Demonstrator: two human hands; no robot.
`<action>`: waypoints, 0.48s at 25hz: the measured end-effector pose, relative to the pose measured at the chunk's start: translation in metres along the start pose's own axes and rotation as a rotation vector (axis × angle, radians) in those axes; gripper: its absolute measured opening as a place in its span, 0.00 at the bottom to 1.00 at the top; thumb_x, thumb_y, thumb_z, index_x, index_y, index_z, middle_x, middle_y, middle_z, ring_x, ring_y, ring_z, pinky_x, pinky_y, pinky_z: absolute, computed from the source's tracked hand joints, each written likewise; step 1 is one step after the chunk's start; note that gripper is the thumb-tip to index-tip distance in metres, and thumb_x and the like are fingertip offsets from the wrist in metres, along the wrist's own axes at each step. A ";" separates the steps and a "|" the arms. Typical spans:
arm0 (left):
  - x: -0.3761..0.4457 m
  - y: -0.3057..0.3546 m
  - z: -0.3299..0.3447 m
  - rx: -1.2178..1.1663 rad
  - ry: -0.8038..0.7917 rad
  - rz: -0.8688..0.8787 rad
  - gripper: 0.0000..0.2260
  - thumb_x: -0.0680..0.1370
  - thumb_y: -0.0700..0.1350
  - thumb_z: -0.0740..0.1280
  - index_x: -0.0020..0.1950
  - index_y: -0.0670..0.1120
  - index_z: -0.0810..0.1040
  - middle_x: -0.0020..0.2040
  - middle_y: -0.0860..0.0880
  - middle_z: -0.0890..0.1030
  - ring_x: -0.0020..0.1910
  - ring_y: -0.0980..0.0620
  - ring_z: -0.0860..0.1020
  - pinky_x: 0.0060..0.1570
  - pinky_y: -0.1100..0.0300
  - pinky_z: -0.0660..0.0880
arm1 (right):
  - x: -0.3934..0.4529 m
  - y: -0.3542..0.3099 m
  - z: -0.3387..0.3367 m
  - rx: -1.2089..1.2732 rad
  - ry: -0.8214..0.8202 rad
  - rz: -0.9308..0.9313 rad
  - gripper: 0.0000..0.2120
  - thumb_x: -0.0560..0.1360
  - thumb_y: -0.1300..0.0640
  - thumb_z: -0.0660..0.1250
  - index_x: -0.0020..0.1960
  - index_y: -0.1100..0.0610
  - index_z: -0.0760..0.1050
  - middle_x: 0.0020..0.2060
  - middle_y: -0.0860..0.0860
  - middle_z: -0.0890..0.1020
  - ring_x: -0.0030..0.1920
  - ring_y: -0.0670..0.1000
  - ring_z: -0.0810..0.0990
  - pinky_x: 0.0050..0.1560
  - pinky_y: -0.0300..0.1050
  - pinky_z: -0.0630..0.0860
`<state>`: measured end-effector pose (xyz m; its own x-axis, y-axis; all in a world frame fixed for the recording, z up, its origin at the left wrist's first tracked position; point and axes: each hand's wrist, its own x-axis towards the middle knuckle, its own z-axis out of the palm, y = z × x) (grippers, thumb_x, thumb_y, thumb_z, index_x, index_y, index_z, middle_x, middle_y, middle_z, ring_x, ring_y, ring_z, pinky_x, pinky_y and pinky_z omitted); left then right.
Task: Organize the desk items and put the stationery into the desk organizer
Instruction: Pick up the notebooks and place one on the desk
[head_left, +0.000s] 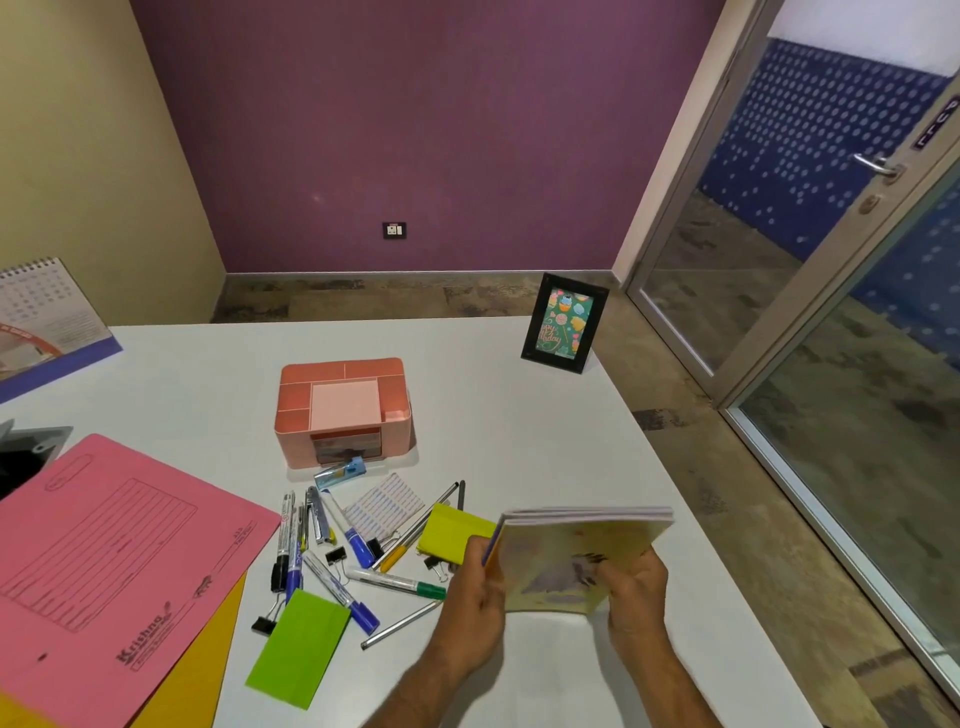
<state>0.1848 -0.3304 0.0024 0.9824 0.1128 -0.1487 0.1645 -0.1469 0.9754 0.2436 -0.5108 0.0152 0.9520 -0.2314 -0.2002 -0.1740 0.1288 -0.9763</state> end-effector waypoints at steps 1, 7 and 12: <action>-0.001 -0.002 0.000 -0.002 0.014 0.005 0.19 0.79 0.34 0.57 0.62 0.56 0.69 0.57 0.56 0.80 0.55 0.60 0.78 0.56 0.61 0.77 | -0.002 0.004 -0.001 0.000 -0.007 -0.013 0.16 0.58 0.74 0.71 0.46 0.67 0.77 0.35 0.58 0.82 0.38 0.56 0.79 0.40 0.48 0.77; -0.003 -0.016 -0.003 -0.022 0.000 -0.034 0.15 0.81 0.38 0.62 0.61 0.57 0.70 0.55 0.62 0.80 0.53 0.66 0.78 0.52 0.67 0.77 | -0.014 0.014 0.004 -0.029 0.021 0.009 0.14 0.63 0.79 0.70 0.45 0.67 0.78 0.36 0.57 0.82 0.38 0.56 0.78 0.35 0.45 0.78; -0.001 -0.024 -0.003 0.015 -0.029 -0.097 0.11 0.82 0.46 0.61 0.60 0.62 0.69 0.54 0.61 0.80 0.50 0.69 0.78 0.50 0.63 0.80 | -0.024 0.020 0.008 -0.108 0.027 0.069 0.15 0.65 0.81 0.68 0.43 0.64 0.79 0.31 0.53 0.84 0.34 0.55 0.79 0.31 0.41 0.78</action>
<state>0.1792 -0.3244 -0.0207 0.9640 0.0983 -0.2469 0.2597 -0.1512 0.9538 0.2189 -0.4948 0.0018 0.9299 -0.2517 -0.2681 -0.2666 0.0407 -0.9629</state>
